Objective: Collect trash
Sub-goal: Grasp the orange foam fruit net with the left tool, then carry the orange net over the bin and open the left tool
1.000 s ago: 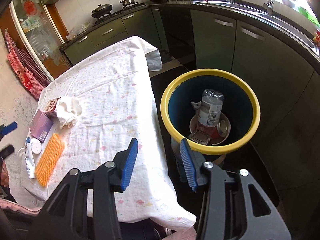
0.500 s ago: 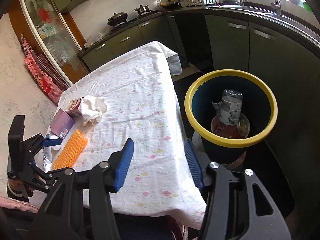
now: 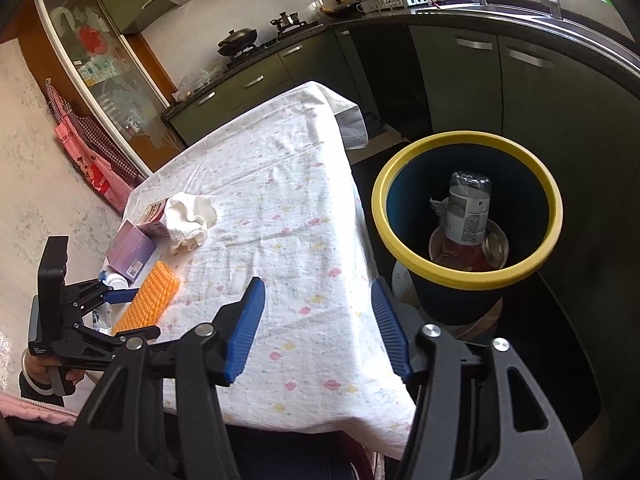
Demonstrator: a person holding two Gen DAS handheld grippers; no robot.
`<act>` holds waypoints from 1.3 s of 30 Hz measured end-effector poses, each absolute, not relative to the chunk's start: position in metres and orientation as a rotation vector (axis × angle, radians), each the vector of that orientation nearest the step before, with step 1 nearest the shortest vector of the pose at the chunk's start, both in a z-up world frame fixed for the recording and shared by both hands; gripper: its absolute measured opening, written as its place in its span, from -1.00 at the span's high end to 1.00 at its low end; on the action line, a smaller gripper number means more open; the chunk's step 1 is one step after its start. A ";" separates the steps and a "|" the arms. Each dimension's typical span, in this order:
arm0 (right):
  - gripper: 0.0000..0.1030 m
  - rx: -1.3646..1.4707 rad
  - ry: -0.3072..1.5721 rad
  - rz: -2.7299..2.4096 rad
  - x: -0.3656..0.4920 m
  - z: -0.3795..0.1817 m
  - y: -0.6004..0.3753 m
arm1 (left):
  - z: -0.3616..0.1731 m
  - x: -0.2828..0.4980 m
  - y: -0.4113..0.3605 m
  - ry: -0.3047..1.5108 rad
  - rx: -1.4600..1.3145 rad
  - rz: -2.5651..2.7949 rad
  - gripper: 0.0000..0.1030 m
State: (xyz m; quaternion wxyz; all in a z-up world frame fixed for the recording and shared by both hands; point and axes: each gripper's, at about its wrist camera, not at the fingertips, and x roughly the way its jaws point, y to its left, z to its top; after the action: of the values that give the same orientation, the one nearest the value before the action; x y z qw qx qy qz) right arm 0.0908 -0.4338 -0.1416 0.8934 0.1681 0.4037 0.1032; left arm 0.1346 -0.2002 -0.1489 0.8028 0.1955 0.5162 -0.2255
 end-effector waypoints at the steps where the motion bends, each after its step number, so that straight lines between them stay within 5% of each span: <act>1: -0.03 0.349 0.838 0.213 0.091 -0.142 -0.434 | -0.150 0.134 -0.200 1.109 0.415 -0.485 -0.28; 7: -0.03 0.341 0.845 0.216 0.091 -0.143 -0.432 | -0.143 0.132 -0.195 1.094 0.389 -0.494 0.06; 14: -0.04 0.325 0.848 0.205 0.091 -0.143 -0.429 | -0.122 0.129 -0.191 1.046 0.345 -0.520 0.70; 25: -0.09 0.292 0.821 0.085 0.075 -0.139 -0.452 | -0.077 0.117 -0.251 0.922 0.387 -0.662 0.72; 39: -0.12 0.397 0.784 -0.046 0.046 -0.153 -0.521 | -0.040 0.168 -0.423 0.859 0.477 -0.879 0.71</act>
State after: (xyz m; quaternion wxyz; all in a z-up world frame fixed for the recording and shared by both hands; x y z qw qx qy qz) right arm 0.0461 -0.5213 -0.1532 0.9047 0.1923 0.3796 -0.0224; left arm 0.1678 -0.4226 -0.0403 0.7905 0.2218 0.3992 -0.4082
